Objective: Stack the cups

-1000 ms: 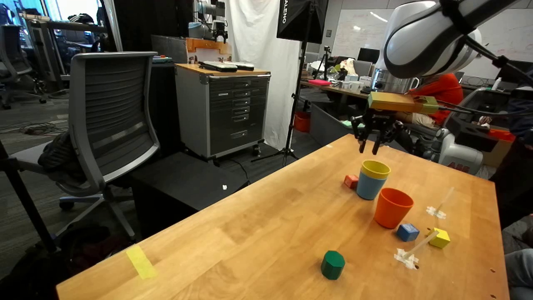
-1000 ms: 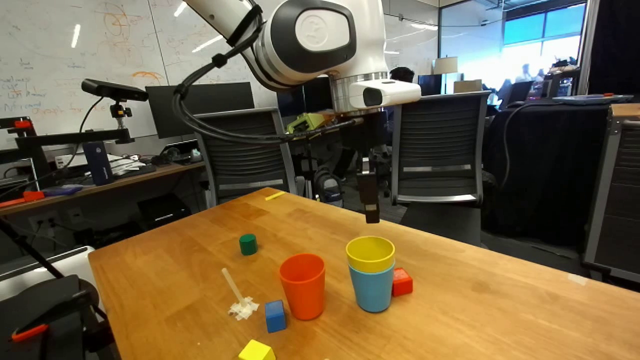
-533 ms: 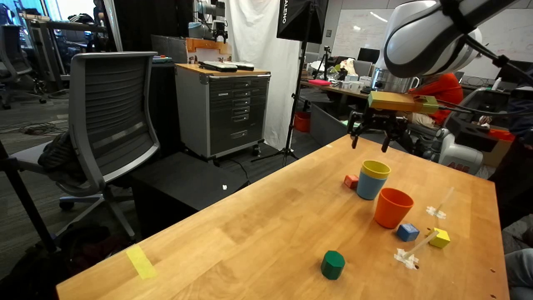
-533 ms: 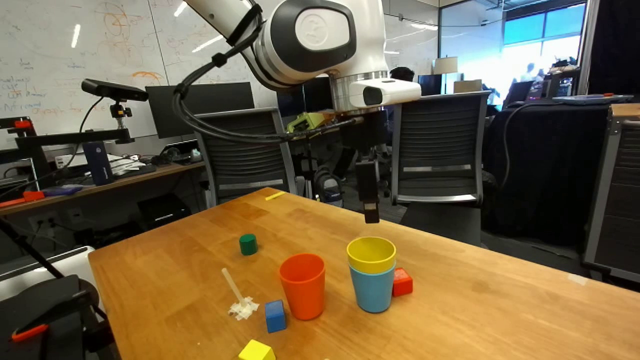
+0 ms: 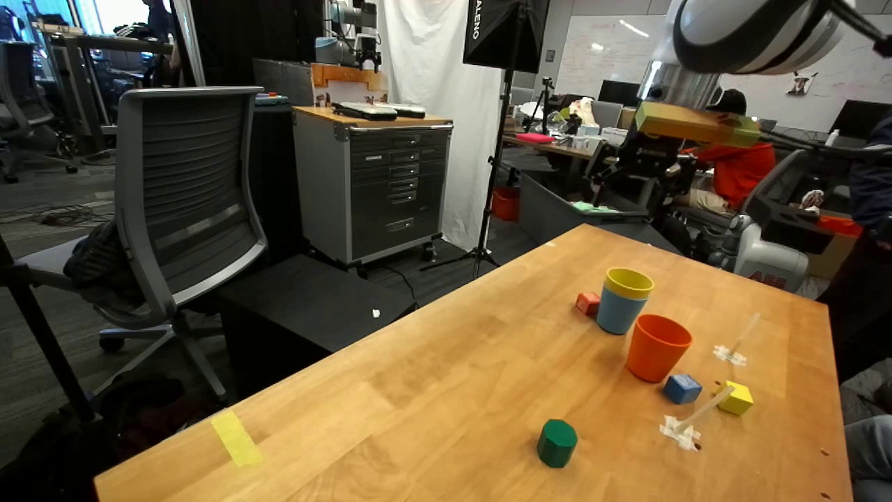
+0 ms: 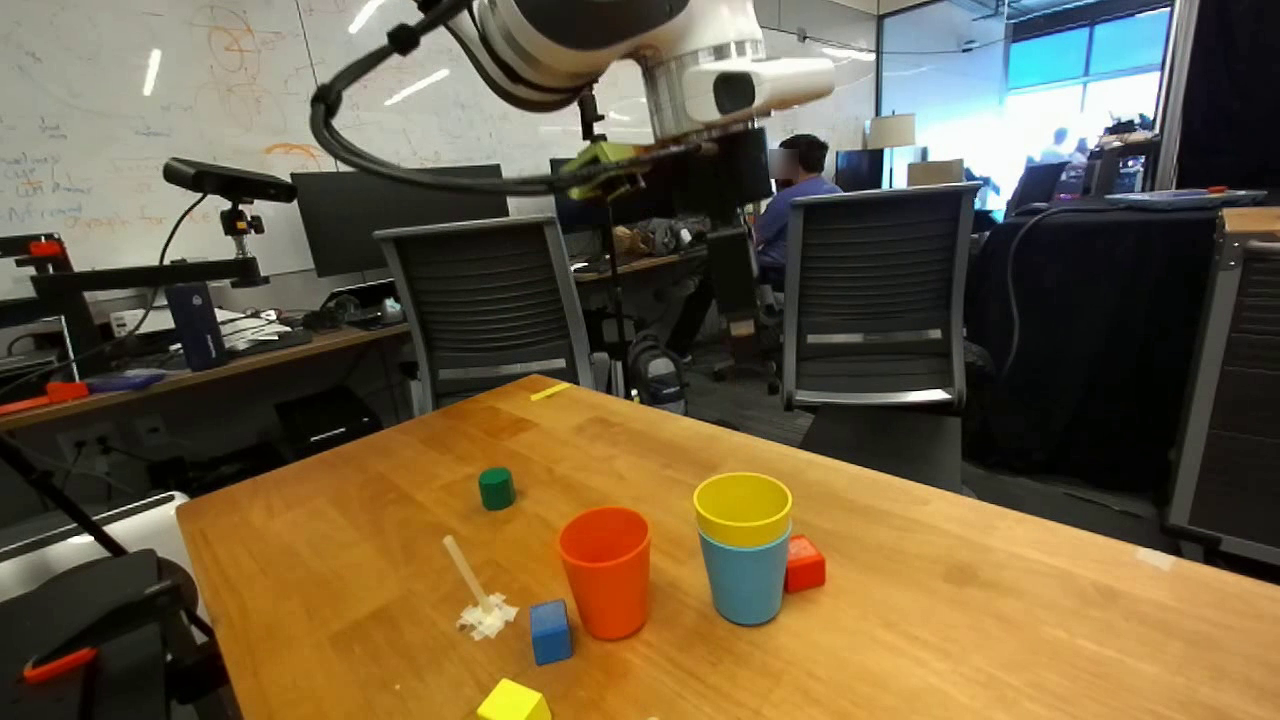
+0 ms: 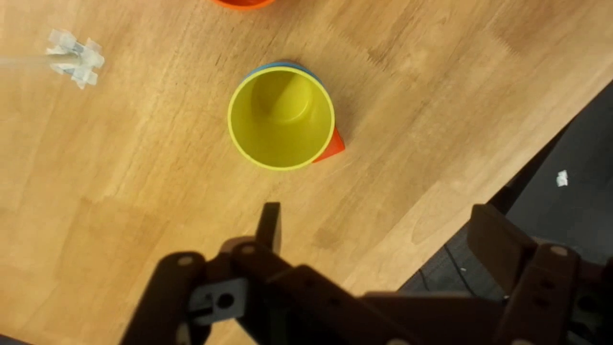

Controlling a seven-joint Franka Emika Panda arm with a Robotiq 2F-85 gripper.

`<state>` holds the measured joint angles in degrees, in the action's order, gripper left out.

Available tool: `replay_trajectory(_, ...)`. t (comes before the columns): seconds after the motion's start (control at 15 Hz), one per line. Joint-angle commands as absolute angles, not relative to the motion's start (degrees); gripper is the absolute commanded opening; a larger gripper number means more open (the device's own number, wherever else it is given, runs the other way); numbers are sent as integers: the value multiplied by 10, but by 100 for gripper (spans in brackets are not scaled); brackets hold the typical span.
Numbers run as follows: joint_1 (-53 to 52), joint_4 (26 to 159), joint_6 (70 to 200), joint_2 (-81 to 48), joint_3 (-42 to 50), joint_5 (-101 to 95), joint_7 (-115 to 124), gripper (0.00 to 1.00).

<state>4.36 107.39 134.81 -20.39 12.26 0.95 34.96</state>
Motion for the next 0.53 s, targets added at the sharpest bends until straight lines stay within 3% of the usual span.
replay_trajectory(0.0,45,1081,1342,-187,121,9,346,100)
replay_trajectory(0.47,45,1080,1338,-195,119,11,353,100)
